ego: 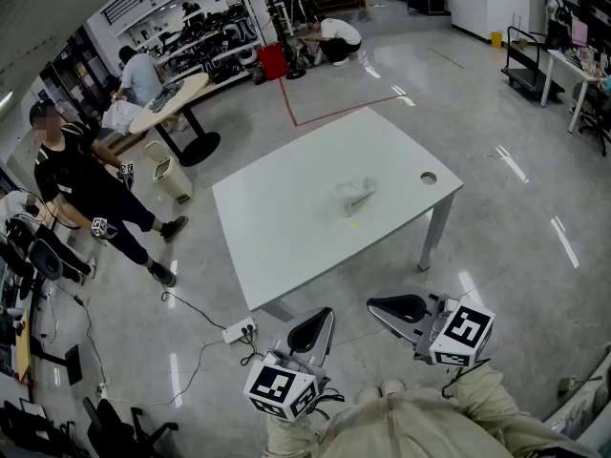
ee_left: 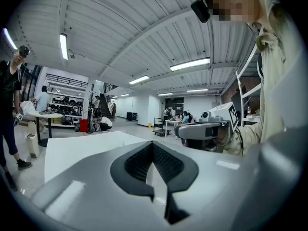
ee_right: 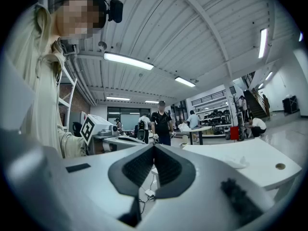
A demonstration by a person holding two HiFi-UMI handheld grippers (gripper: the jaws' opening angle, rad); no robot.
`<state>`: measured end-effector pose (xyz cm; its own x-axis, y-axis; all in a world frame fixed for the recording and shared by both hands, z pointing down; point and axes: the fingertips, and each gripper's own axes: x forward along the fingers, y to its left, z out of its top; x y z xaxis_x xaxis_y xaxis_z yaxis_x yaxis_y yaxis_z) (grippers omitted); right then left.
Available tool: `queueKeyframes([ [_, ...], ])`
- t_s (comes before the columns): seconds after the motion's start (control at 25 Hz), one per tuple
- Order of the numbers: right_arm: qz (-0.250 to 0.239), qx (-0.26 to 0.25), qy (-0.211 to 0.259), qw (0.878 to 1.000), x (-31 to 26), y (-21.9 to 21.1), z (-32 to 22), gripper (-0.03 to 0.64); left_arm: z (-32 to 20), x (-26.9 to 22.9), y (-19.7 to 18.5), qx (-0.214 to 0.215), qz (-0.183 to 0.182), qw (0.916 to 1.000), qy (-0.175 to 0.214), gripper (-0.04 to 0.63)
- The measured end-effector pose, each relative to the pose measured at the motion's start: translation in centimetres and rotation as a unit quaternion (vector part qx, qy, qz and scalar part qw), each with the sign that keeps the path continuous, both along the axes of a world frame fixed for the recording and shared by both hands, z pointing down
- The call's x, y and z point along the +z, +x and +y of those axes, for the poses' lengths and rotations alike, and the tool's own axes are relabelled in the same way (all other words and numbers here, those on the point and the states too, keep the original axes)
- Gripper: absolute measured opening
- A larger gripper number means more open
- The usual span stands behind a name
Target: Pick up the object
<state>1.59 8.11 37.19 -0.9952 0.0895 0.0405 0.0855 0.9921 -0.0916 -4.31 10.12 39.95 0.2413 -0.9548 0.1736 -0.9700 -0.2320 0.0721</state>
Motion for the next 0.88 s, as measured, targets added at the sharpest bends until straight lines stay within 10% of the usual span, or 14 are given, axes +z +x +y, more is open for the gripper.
queueKeyframes([
  [0.88, 0.009, 0.03, -0.023, 0.999, 2.0, -2.7, -9.9, 0.003, -9.9, 2.1, -2.7, 0.028, 0.009, 0.9995, -0.016, 0.006],
])
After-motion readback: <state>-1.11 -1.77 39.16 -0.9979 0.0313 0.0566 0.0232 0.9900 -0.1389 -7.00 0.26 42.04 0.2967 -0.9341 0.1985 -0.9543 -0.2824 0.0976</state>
